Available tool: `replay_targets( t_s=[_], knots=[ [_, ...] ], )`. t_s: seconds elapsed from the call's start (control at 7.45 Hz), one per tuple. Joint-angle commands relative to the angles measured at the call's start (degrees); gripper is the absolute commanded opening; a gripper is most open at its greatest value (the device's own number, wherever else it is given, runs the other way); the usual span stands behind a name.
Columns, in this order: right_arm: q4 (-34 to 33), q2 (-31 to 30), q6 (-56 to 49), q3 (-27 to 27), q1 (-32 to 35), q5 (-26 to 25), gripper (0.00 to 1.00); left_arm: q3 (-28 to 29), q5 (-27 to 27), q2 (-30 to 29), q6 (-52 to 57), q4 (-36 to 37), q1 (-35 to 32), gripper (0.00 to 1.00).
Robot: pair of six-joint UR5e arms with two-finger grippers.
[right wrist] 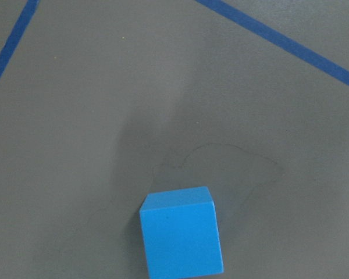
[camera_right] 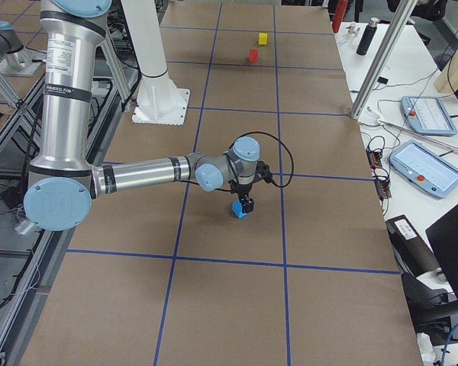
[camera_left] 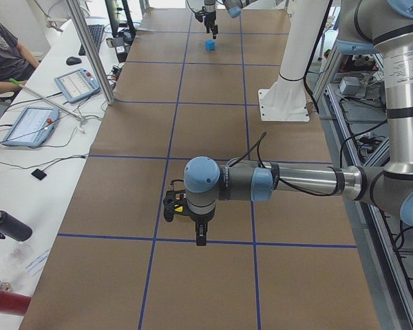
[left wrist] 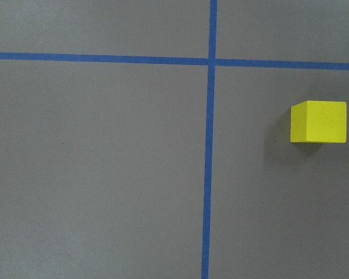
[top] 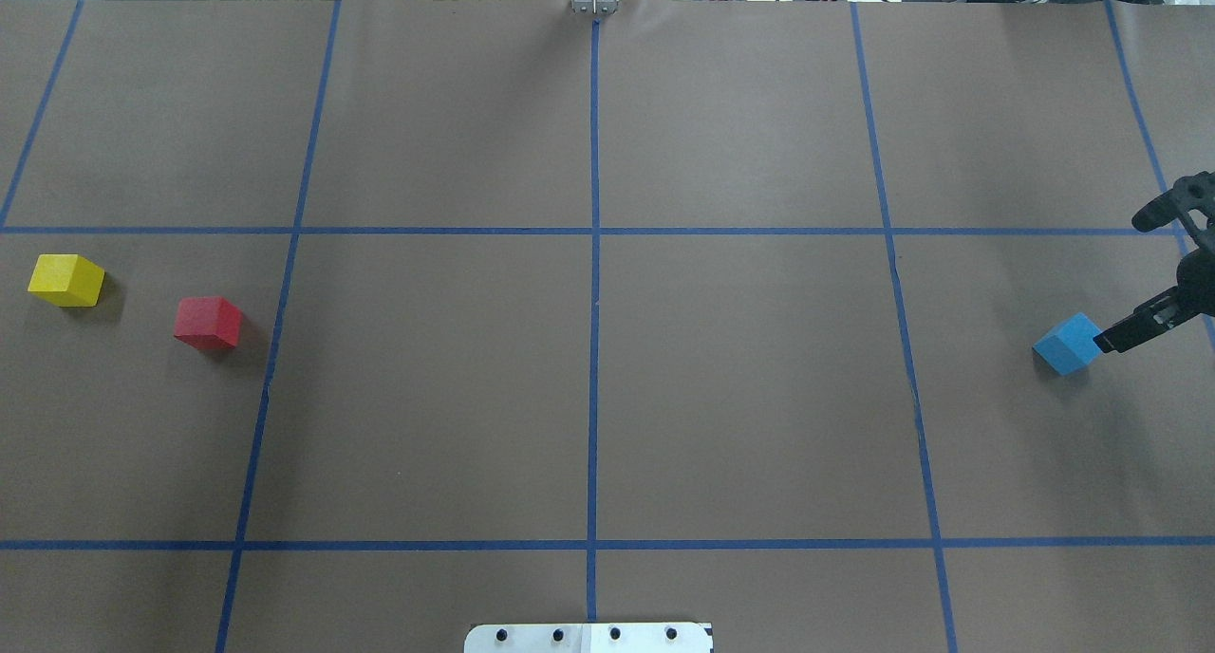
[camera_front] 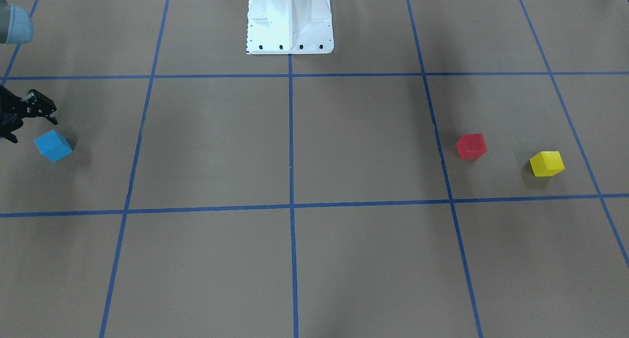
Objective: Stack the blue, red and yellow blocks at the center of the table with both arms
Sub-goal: 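Lower the right gripper onto the blue cube and close on it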
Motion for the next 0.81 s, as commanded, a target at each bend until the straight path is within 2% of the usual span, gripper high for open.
replay_targets(
  t_s=[0.0, 0.67],
  knots=[
    [0.1, 1.0, -1.7, -1.8, -0.7, -0.3, 0.96, -0.1, 0.0, 0.0, -0.1, -0.1, 0.0, 1.0],
    [0.1, 2.7, -2.5, -4.4, -1.9, -1.6, 0.93, -0.3, 0.0, 0.0, 0.1, 0.0, -0.1, 1.0]
  ],
)
